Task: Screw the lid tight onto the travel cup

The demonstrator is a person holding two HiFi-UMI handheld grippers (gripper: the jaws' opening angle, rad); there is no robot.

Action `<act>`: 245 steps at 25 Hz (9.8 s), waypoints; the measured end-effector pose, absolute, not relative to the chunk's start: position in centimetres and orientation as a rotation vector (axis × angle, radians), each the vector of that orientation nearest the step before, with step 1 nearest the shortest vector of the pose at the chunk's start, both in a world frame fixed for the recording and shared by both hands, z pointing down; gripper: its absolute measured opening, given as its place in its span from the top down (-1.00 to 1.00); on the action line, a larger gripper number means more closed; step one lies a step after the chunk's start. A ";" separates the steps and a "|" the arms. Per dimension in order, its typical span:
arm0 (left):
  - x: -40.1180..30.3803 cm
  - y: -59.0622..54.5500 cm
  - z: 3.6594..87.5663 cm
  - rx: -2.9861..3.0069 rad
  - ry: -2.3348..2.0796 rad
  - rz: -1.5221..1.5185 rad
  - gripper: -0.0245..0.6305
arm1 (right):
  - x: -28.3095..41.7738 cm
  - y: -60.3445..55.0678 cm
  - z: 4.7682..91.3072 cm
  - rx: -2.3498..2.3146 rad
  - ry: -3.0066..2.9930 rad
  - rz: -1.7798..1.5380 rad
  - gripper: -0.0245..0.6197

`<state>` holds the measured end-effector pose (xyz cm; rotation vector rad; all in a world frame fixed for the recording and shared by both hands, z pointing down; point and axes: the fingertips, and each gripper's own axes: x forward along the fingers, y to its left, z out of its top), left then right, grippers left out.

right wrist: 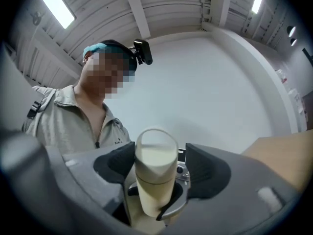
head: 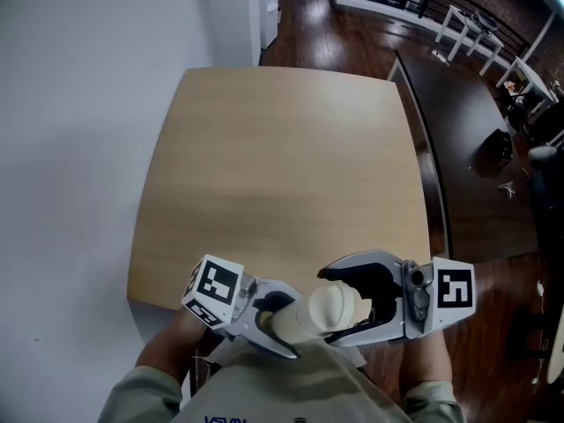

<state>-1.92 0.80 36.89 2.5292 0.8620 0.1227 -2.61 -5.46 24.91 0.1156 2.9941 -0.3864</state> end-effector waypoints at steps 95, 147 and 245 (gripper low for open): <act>-1.2 -13.3 42.4 2.996 -0.643 0.278 -0.03 | -3.0 -14.6 30.4 -0.867 2.965 -0.409 0.09; -10.6 -17.0 52.4 2.555 -0.987 0.282 0.92 | -4.2 -22.1 51.9 -1.483 3.147 -0.274 0.01; 5.1 26.4 44.0 2.577 -1.290 0.089 0.92 | 13.0 26.6 40.7 -1.362 2.822 -0.306 0.93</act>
